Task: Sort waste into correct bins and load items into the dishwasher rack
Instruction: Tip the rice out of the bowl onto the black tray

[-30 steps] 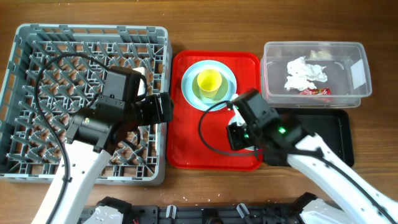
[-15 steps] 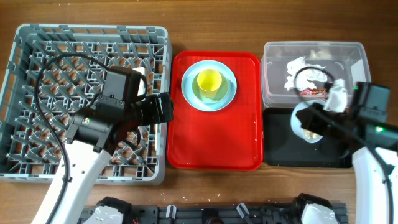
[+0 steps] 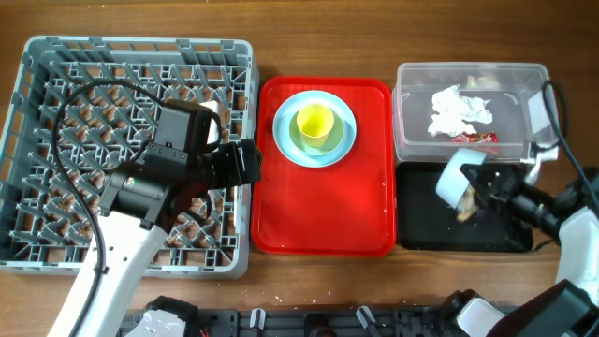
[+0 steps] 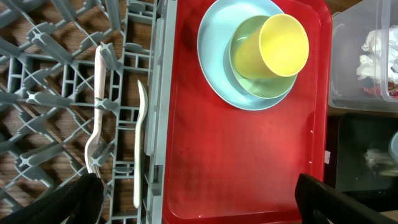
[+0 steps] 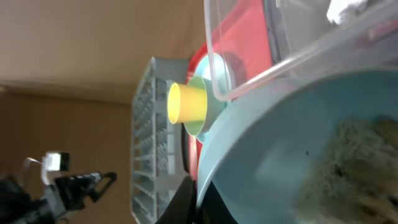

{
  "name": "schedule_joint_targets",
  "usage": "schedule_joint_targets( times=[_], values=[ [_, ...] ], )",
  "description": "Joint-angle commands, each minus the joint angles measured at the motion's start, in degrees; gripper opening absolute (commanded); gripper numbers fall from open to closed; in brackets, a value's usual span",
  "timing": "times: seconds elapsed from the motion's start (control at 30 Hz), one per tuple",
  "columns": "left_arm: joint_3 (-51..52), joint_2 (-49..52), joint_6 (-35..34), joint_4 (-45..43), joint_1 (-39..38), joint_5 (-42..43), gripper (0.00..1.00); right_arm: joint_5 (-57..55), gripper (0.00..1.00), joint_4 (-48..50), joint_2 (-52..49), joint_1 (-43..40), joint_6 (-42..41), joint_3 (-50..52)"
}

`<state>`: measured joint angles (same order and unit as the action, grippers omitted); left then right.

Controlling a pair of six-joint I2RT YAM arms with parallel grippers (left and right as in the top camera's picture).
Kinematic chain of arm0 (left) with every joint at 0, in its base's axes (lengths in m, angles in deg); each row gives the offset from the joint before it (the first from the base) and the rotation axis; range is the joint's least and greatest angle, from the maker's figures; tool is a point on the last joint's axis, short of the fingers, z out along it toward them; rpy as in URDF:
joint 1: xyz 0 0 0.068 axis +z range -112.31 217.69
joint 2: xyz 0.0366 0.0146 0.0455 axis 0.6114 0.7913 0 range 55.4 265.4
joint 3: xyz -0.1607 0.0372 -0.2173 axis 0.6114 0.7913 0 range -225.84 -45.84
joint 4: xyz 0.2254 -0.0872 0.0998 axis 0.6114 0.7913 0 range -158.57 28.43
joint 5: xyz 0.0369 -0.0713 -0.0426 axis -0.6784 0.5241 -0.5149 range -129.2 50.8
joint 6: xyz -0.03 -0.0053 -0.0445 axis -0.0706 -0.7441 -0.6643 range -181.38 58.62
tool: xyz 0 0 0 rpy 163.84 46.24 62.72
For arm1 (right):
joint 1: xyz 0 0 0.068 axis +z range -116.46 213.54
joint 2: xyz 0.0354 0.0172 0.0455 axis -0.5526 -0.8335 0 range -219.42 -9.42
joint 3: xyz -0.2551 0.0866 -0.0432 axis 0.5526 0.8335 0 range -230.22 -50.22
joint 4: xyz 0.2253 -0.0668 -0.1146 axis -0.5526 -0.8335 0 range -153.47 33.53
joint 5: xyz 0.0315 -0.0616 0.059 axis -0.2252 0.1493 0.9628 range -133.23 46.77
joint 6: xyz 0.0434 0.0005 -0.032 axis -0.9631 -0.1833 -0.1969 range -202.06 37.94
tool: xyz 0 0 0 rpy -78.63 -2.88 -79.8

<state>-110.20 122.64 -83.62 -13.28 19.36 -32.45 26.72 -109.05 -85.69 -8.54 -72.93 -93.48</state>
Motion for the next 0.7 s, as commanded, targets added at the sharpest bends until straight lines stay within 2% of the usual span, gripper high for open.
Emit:
schedule_joint_targets(
  times=[0.0,0.2,0.47,0.67],
  values=[
    [-0.48,0.04,-0.72,-0.15,-0.15,-0.39,1.00,7.30,0.04,1.05,-0.39,-3.67,1.27,2.64],
    [-0.48,0.04,-0.74,-0.15,-0.15,-0.39,1.00,20.22,0.04,2.47,-0.39,-5.81,-1.22,2.67],
    [-0.48,0.04,-0.72,-0.15,-0.15,-0.39,1.00,19.69,0.04,4.59,-0.39,-5.95,-3.23,2.69],
    [-0.48,0.04,-0.72,-0.15,-0.15,-0.39,1.00,20.85,0.04,1.75,-0.39,-5.95,-2.51,2.69]
  ],
)
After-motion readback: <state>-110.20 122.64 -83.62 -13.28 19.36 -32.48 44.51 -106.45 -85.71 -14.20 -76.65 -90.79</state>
